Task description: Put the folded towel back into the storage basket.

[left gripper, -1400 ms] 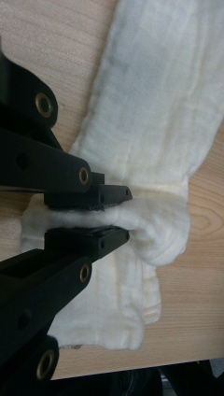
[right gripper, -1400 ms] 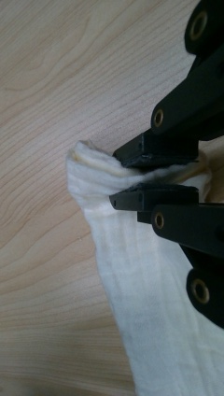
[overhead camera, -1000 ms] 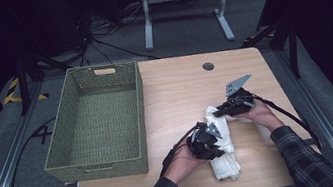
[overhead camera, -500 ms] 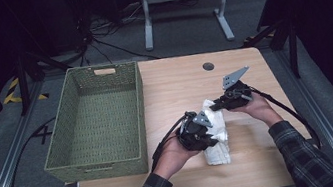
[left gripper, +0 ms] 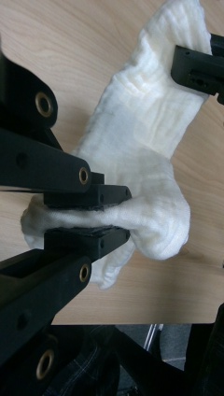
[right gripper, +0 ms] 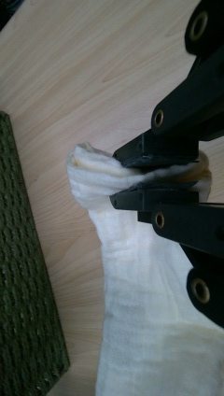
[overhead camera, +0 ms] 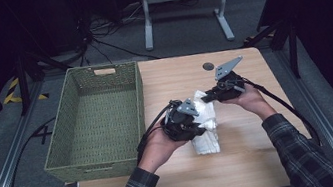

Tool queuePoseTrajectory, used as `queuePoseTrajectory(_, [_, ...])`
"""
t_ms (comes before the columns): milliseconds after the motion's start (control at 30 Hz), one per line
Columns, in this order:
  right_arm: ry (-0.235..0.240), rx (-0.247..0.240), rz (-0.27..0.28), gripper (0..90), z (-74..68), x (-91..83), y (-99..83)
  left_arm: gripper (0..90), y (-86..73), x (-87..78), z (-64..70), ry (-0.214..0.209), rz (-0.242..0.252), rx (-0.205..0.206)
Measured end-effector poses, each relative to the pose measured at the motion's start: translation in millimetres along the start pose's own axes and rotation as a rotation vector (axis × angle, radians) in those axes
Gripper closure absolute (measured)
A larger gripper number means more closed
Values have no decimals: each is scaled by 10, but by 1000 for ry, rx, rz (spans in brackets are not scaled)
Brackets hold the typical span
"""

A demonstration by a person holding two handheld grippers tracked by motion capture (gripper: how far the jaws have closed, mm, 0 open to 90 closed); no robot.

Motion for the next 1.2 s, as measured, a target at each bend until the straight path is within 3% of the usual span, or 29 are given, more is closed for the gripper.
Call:
queuePoseTrajectory(200, [5,7,-1,805,-16,81,201,819,-48,-266,-47,26,-14,-7])
queuePoseTrajectory(600, [7,-6,53,805,-71,186,678,819,-115,-778,-90,68,23,-1])
queuePoseTrajectory(633, [9,-14,62,805,-92,224,796,820,-138,-871,-99,78,27,0])
queuePoseTrajectory(833, [9,-33,73,805,-149,342,1060,819,-235,-1121,-113,105,42,-6])
queuePoseTrajectory(1200, [26,-50,92,805,-298,587,1454,819,-499,-1501,-131,142,52,-19])
Point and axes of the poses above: each handheld gripper's, and its own axes: x roughly forward along the jaws, y roughly out of its top, z roughly to its right, the point moved 4 cm from there along x, roughly forward along the jaws, and after that the axes turned 14 degrees about -y, right-handed, at the moved point
